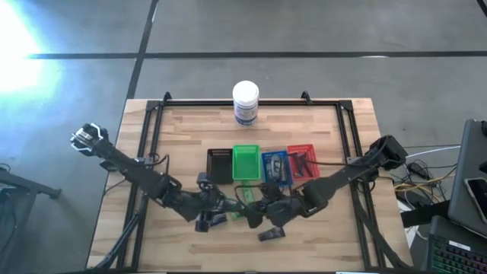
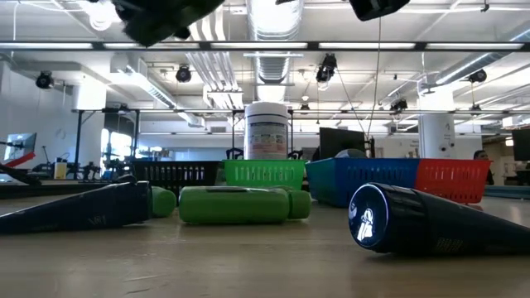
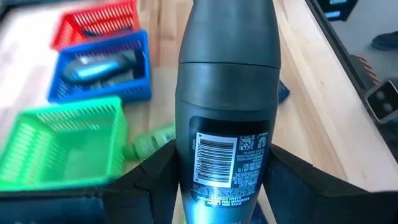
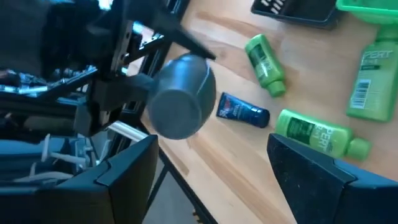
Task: Pick & Place Travel size toiletries
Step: Put the deodorant into the blue basket
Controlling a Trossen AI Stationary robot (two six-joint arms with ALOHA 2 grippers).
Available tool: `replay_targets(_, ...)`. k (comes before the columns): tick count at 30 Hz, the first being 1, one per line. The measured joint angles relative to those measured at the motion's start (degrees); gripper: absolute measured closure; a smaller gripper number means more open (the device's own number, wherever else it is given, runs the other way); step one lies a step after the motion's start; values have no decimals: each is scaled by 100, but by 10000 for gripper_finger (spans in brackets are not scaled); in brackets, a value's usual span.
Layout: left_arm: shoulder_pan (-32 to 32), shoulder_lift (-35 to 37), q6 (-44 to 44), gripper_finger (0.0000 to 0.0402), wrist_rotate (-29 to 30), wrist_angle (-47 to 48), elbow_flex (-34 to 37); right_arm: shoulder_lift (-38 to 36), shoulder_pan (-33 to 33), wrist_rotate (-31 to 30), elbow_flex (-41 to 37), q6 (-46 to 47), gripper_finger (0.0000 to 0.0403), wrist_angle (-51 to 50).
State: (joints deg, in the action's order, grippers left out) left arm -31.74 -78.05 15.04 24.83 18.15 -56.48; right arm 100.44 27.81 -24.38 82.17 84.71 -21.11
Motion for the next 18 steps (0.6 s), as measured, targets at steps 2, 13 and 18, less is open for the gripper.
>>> replay_targets(2,68,-94,-121,204,16,33,-160,1,-2,1,1,-186,102,116)
replay_targets(13,246,-716,-561,204,38,121,-725,0,-13,-130,85,-170,75,145)
replay_targets(18,271,-842,-688,204,104,88,-920,13,-13,-238,81,-84,66,3)
